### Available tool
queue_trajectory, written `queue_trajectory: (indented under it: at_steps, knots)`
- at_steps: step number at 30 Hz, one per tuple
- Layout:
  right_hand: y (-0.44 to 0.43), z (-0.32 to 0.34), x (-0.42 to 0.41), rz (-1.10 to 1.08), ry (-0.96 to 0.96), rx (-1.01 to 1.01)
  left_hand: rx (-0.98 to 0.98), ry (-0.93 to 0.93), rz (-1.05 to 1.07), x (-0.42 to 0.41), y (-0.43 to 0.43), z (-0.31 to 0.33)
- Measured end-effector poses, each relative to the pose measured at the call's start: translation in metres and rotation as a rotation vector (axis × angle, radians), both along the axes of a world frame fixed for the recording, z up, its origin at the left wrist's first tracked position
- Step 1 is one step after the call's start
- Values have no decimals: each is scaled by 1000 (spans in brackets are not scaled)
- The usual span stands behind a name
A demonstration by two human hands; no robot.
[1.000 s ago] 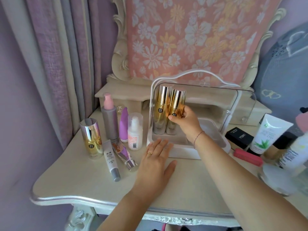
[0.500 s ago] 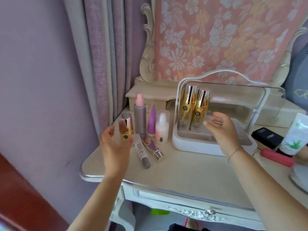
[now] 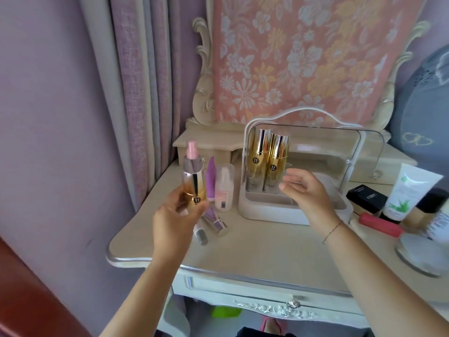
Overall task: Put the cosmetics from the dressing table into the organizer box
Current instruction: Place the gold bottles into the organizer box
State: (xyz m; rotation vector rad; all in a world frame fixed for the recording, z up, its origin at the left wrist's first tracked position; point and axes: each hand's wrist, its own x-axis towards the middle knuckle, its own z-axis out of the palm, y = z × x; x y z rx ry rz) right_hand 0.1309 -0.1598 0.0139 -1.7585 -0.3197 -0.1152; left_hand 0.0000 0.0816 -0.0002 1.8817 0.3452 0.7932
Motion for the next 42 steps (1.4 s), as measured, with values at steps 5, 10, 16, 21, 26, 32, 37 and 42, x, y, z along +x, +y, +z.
queue_trajectory:
  at_steps: [5, 10, 16, 21, 26, 32, 37, 42]
  knots:
    - [4, 12, -24, 246, -29, -13, -19, -24, -201, 25, -54, 17]
    - [4, 20, -28, 282, -56, -45, -10, -38, -405, 53, -99, 22]
    - [-1, 22, -14, 175, -101, -124, 55, -62, -410, 74, -114, 16]
    - [7, 27, 15, -7, -134, -100, 425, 40, -262, 71, -108, -15]
    - [16, 19, 33, -33, -154, -112, 618, 12, -250, 68, -104, -42]
    - [31, 1, 38, -135, -191, -250, 592, -19, -252, 72, -102, -44]
    - [37, -13, 42, -225, -145, -332, 596, -35, -257, 71, -101, -43]
    - [39, -15, 46, -263, -118, -421, 597, -46, -263, 72, -101, -44]
